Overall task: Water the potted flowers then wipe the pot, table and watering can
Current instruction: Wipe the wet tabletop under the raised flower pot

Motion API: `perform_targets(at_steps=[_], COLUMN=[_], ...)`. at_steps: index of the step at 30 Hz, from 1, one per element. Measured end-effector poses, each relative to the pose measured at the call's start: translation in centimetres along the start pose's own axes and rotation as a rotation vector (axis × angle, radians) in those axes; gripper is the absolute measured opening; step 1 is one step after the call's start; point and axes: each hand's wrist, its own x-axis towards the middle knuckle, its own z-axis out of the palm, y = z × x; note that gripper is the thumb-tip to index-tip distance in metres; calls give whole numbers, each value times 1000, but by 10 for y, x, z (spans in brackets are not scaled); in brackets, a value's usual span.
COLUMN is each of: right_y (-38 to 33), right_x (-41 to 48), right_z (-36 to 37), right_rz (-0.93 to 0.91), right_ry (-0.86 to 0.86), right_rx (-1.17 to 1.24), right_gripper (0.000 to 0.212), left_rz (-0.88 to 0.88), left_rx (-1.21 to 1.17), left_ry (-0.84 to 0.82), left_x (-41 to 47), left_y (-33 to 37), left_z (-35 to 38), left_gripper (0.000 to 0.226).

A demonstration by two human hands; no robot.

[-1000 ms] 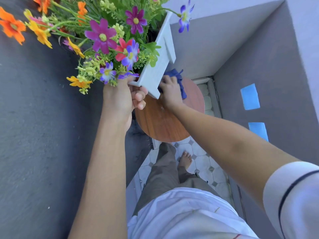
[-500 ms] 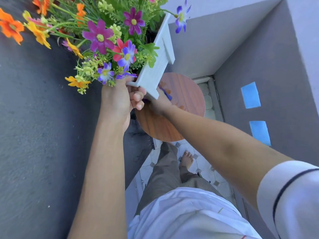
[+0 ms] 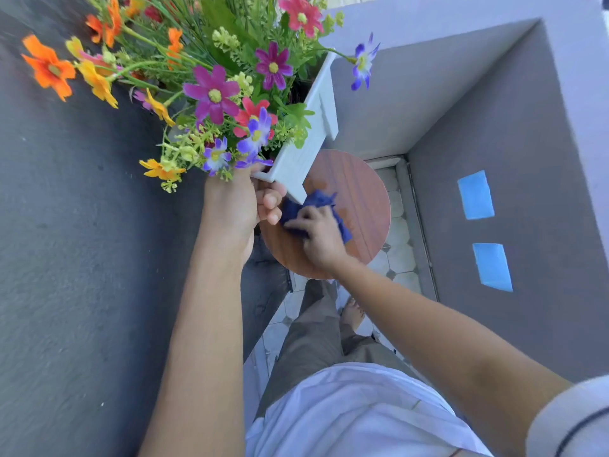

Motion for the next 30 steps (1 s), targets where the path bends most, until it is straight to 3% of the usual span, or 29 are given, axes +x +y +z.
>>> perform_targets(at_steps=[2,4,7,9,11,13,16,19,24,28,30], right_y=[-10,-12,-5,5,22,46,78,82,58,50,57], right_x=[-30,-52,-56,-41,-19,4,22,13,-39,-95,-117], right_z=[17,29,31,18,-1,-26,-57,-59,-27,-16,-20], right_rz=[-163,-196,-253,-297,-209,-6,240,290,140,-67,-68], right_ry=[-124,-190,-181,-139,-7,146,304,345,194,2,-29], right_rx=[-22,-34,-42,-68,-64,-64,-68,-80,-85,-54,-49], right_gripper=[40,47,51,42,43,51,45,39,46,46,47], left_rz=[-6,-14,-24,-40,-50,-57,-87,-72,-90,-153,-145], left_rx=[-11,-24,-27,-31,-32,5,165,166,18,32,22], left_ry=[-5,-11,-8,-14,-20,-14,58,24,-91,-39,-19], left_x=[-1,-3,-4,-4,-4,1,13,10,-5,-9,-13], left_y=[-1,-2,-5,-7,-8,-13,-22,-24,-26,-44,-57], left_z=[2,4,3,3,3,3,3,9,20,21,24], left_gripper=[31,32,31,30,29,30,33,30,36,35,29])
